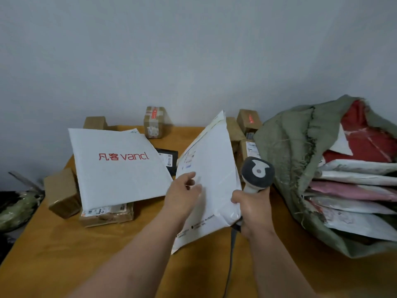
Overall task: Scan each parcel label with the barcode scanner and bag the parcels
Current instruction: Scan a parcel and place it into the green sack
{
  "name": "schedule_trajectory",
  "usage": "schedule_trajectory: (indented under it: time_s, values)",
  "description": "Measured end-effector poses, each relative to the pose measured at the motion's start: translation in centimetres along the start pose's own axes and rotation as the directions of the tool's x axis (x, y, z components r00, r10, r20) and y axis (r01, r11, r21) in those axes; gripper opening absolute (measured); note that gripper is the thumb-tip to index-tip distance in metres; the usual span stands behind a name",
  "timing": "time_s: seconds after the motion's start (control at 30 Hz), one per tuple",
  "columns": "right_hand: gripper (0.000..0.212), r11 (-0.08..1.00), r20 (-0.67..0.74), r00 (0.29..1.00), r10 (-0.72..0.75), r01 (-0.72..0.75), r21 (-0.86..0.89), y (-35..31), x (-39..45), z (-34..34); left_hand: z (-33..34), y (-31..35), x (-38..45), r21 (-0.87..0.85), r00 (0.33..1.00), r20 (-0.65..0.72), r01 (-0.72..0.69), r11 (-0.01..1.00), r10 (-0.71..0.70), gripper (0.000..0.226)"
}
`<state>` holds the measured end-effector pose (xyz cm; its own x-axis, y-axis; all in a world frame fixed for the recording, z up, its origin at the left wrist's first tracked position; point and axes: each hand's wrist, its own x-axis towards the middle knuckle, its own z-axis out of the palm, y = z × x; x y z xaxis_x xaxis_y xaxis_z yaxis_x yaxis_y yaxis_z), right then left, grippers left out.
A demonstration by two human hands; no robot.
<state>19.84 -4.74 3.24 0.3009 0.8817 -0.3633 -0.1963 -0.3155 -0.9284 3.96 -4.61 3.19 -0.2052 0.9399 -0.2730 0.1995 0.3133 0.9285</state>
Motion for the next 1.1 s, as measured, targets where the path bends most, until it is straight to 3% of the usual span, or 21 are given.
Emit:
schedule_trajectory:
  time_s: [0.13,0.27,0.33,0.5,0.6,0.67,0.73,0.8,0.87,0.97,1.1]
  values:
    - [0.064,0.986,0.052,0.998,0.04,-0.048,0.159,0.0,0.8,-2.6,0.0,-4.9,-0.5,-0.077,0.94,-0.138,0.303,0.95,-0.312,0.063]
    - [0.058,0.961,0.127,0.989,0.074,-0.105,0.254,-0.4,1.4,-4.2,-0.4,-7.2,-0.9,-0.356,0.811,-0.073,0.522,0.775,-0.58,0.092]
    - [0.052,0.959,0.177,0.981,0.078,-0.123,0.256,-0.6,1.5,-4.6,-1.4,-7.3,-0.8,-0.45,0.774,-0.006,0.563,0.693,-0.633,0.102]
    - [0.054,0.988,0.154,0.985,0.073,-0.093,0.127,-1.1,2.3,-4.5,-4.5,-6.6,-0.4,-0.528,0.798,0.146,0.563,0.636,-0.585,0.075]
    - [0.076,0.992,0.01,0.995,-0.104,0.104,-0.071,-1.3,2.8,-3.5,-5.6,-7.1,-0.4,-0.583,0.81,0.22,0.556,0.592,-0.544,0.063]
    - [0.079,0.96,-0.086,0.972,-0.219,0.199,-0.197,-1.1,2.9,-2.6,-6.1,-7.3,-0.6,-0.626,0.826,0.239,0.533,0.569,-0.511,0.057]
    - [0.069,0.92,-0.145,0.941,-0.306,0.254,-0.298,-0.6,2.9,-1.8,-6.6,-7.3,-0.9,-0.669,0.869,0.176,0.451,0.591,-0.463,0.056]
    - [0.063,0.89,-0.173,0.915,-0.364,0.286,-0.355,-0.4,2.7,-1.0,-7.2,-7.2,-0.9,-0.671,0.909,0.006,0.312,0.672,-0.416,0.061]
    - [0.055,0.896,-0.144,0.918,-0.369,0.311,-0.316,-0.6,2.1,0.3,-7.7,-6.9,-0.8,-0.654,0.929,-0.107,0.201,0.729,-0.353,0.056]
    - [0.039,0.951,0.012,0.962,-0.272,0.271,-0.148,-1.0,0.9,2.4,-7.9,-7.0,-0.6,-0.674,0.938,-0.13,0.154,0.723,-0.321,0.04]
    - [0.024,0.97,0.192,0.961,-0.197,0.219,-0.102,-1.3,-0.7,4.2,-8.1,-7.6,-0.5,-0.671,0.938,-0.164,0.121,0.732,-0.306,0.038]
